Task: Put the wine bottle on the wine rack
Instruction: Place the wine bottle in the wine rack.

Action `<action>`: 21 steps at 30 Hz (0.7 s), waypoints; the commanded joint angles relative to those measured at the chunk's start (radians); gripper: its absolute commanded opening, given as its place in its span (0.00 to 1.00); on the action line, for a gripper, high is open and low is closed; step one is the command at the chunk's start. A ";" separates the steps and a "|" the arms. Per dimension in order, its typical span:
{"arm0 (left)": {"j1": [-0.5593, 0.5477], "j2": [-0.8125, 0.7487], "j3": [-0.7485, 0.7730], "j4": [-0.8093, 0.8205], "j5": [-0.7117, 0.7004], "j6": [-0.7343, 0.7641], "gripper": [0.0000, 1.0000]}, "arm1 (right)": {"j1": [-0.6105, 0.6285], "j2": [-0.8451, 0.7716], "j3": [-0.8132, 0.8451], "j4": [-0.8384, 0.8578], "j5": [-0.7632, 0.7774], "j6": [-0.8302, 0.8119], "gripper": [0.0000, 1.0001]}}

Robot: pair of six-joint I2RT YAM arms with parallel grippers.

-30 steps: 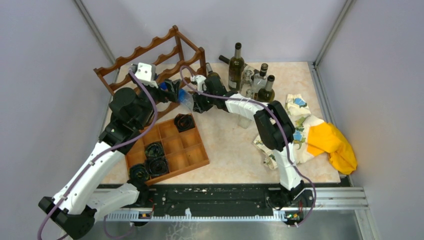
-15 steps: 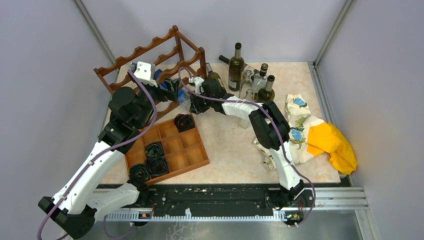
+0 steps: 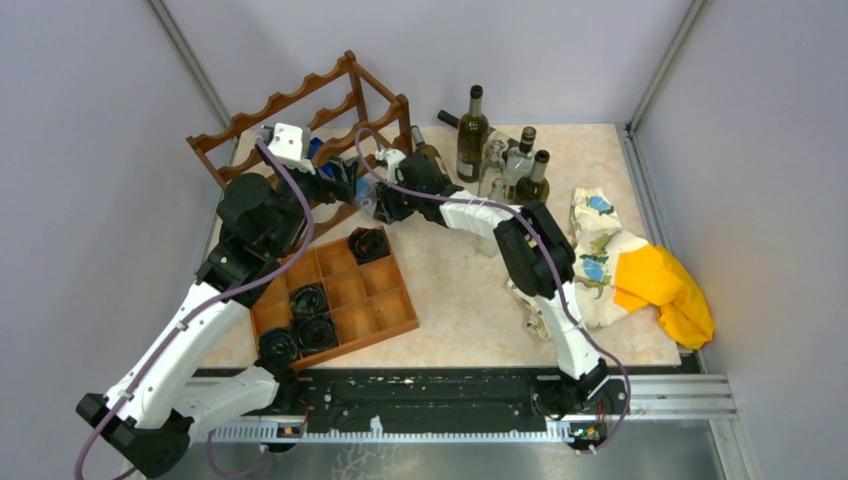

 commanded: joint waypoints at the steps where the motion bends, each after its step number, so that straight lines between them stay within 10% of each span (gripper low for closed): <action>1: 0.003 -0.001 0.037 -0.009 -0.018 0.012 0.98 | 0.053 0.056 0.028 0.007 -0.039 0.015 0.00; 21: 0.003 0.028 0.051 -0.007 -0.014 0.034 0.98 | 0.064 0.075 0.022 0.039 -0.038 0.045 0.00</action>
